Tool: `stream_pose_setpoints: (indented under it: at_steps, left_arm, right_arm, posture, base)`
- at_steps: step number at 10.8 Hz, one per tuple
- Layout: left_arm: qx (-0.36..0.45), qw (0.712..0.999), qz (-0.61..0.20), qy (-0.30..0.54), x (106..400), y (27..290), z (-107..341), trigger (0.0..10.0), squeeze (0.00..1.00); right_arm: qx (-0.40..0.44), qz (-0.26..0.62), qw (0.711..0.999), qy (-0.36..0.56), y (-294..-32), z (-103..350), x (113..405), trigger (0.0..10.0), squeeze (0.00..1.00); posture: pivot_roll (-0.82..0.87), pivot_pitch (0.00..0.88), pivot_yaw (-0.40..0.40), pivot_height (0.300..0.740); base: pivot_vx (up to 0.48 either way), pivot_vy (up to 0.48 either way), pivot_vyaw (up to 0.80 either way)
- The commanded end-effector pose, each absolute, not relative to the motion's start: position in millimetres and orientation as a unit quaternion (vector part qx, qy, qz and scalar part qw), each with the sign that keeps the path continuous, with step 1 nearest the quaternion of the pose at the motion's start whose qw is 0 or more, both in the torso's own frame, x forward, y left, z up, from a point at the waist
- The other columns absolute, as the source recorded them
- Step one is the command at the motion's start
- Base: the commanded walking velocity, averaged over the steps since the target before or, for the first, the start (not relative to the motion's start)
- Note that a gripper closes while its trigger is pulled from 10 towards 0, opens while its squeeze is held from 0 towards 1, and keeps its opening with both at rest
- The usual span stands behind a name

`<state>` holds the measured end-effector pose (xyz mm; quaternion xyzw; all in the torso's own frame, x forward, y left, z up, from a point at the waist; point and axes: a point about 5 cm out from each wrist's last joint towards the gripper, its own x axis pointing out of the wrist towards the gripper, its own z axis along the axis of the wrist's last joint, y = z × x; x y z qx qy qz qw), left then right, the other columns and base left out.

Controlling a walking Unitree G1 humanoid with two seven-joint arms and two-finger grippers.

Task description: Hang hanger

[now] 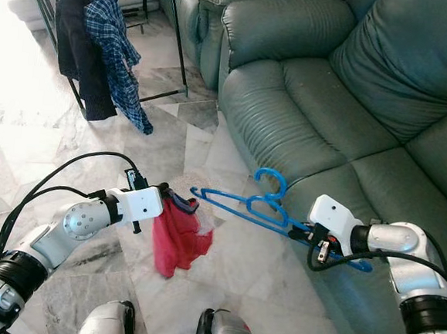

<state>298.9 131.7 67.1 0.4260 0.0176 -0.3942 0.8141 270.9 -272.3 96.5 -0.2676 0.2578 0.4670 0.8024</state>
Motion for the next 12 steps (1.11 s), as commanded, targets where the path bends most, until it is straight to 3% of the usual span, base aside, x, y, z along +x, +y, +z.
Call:
stream_pose_setpoints:
  at_steps: [1,12]
  left_arm:
    - [0.428,0.808,-0.404,0.016,296.1,128.5,66.3,10.0,0.0]
    - [0.429,0.806,-0.408,0.013,295.4,126.6,68.7,10.0,0.0]
  right_arm:
    - [-0.261,0.472,0.799,0.264,-275.6,96.9,267.4,10.0,0.0]
    - [-0.224,0.512,0.766,0.316,-270.7,83.0,249.8,10.0,0.0]
  posture:
    - [-0.05,0.172,-0.066,0.74]
    - [-0.05,0.176,-0.067,0.74]
  base:
    - [0.0,0.0,0.0]
    - [0.0,0.0,0.0]
